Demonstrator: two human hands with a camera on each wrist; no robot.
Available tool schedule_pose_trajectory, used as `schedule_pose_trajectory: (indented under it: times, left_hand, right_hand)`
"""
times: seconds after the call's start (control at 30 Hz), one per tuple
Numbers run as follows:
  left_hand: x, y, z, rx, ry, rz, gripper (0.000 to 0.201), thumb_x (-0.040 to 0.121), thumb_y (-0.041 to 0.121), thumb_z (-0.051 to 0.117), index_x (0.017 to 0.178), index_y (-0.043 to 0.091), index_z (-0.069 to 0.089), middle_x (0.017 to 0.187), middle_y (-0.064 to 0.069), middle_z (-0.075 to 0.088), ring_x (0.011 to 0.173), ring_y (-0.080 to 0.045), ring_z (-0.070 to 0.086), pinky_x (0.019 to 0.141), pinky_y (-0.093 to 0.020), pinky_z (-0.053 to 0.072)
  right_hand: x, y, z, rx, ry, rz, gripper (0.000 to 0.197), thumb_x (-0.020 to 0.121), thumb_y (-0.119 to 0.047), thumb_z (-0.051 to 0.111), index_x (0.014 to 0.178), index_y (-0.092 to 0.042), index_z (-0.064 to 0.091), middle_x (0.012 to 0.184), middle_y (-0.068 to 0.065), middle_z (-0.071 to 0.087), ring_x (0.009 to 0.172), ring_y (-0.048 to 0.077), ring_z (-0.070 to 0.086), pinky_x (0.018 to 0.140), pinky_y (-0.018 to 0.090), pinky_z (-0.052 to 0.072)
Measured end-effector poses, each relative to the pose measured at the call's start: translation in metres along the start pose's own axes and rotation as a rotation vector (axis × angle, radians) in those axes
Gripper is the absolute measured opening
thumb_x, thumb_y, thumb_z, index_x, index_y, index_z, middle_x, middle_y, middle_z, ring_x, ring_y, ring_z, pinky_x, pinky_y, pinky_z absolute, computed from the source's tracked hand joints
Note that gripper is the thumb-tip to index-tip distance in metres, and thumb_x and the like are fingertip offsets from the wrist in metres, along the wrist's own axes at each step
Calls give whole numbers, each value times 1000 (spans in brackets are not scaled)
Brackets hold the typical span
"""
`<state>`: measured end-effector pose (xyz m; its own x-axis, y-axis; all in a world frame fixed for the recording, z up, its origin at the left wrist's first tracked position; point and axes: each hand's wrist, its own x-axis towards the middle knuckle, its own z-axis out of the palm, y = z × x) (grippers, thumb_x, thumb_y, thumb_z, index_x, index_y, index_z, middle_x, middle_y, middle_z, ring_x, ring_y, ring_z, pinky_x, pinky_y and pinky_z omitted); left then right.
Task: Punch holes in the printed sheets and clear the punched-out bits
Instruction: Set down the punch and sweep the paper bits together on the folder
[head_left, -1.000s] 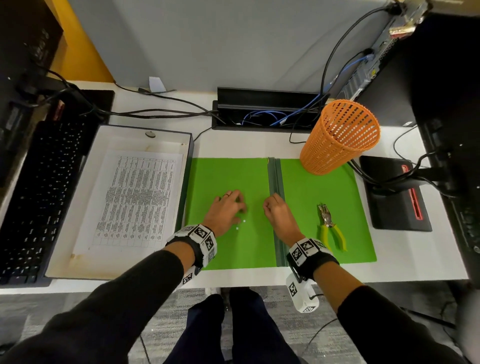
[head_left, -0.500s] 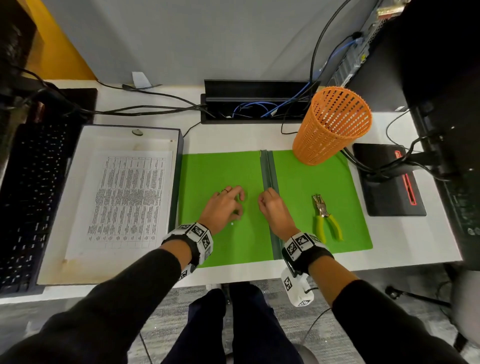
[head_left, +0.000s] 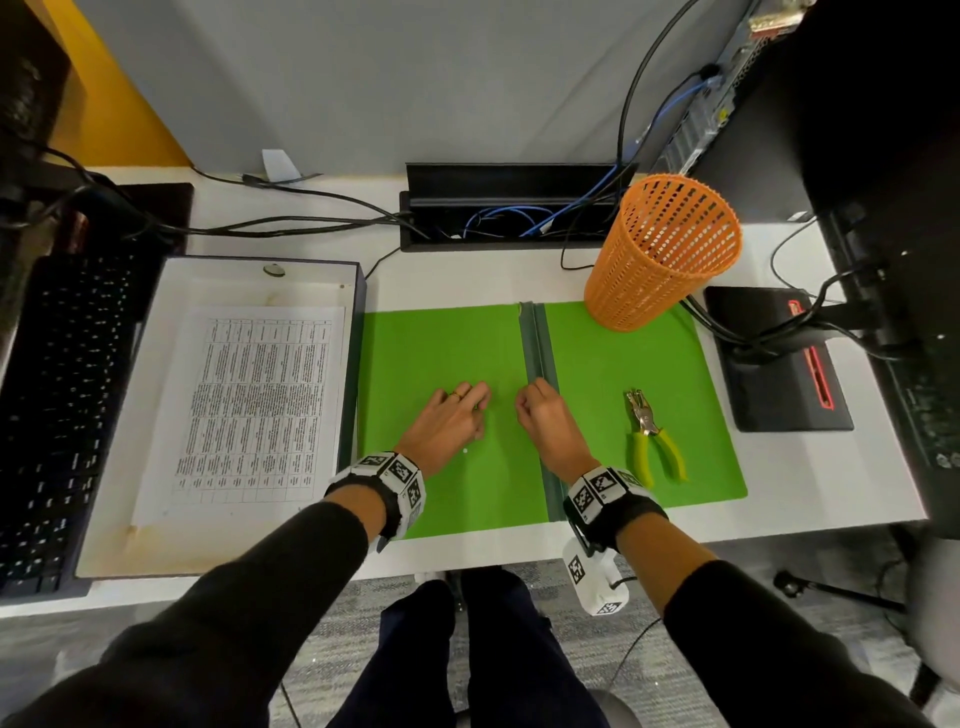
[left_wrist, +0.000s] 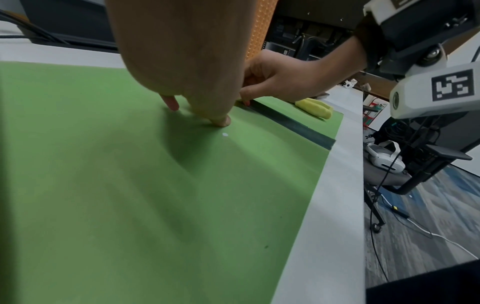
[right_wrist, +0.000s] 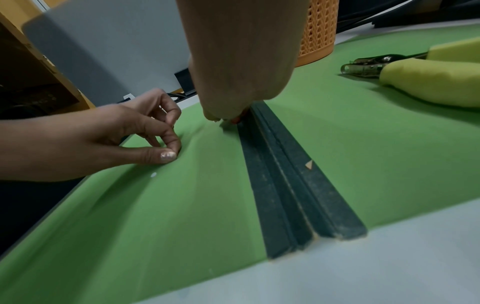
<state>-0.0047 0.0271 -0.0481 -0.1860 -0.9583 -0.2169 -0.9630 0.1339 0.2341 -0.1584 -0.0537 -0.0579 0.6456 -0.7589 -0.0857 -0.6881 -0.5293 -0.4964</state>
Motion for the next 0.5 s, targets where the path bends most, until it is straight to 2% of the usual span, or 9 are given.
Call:
schedule_pose_trajectory:
  times: [0.13, 0.23, 0.33, 0.37, 0.43, 0.5]
  left_hand:
    - [-1, -3, 2, -35, 2, 33, 3, 87, 7, 57, 89, 6, 56, 113, -7, 44, 104, -23, 43, 83, -34, 38]
    - [0, -10, 1, -193, 14, 18, 4, 91, 6, 55, 89, 4, 52, 108, -9, 45, 92, -21, 50, 85, -35, 45]
    - [3, -18, -4, -341, 4, -10, 6, 95, 9, 50, 92, 5, 53, 110, -8, 45, 83, -17, 52, 79, -31, 50]
    - [2, -19, -5, -370, -4, -14, 7, 95, 10, 50, 92, 5, 53, 110, -8, 45, 82, -16, 52, 78, -30, 51]
    - [2, -22, -5, -371, -9, 2, 10, 94, 12, 54, 94, 2, 57, 113, -8, 45, 84, -15, 54, 80, -29, 51]
    - [0, -22, -4, -403, -14, 12, 15, 89, 15, 60, 94, 1, 61, 115, -7, 47, 91, -15, 55, 86, -26, 50]
  right_hand:
    - [0, 3, 1, 19, -31, 12, 13, 74, 15, 61, 80, 3, 61, 79, 19, 59, 69, 31, 58, 60, 41, 53]
    - [-2, 5, 3, -18, -60, -15, 22, 66, 21, 64, 78, 4, 60, 77, 19, 59, 67, 31, 59, 56, 38, 54]
    - [-1, 3, -2, 25, -33, -21, 9, 83, 9, 52, 86, 5, 59, 89, 23, 58, 80, 34, 55, 71, 46, 50]
    - [-1, 2, -3, 53, -38, -12, 12, 88, 4, 47, 90, 5, 58, 94, 25, 56, 86, 36, 52, 76, 48, 47]
    - [-1, 4, -4, 87, -50, 5, 17, 91, -2, 41, 94, 5, 57, 99, 27, 54, 92, 38, 49, 80, 49, 43]
    - [-2, 3, -4, 98, -42, 6, 14, 90, 0, 44, 93, 4, 57, 98, 26, 55, 90, 37, 50, 79, 48, 45]
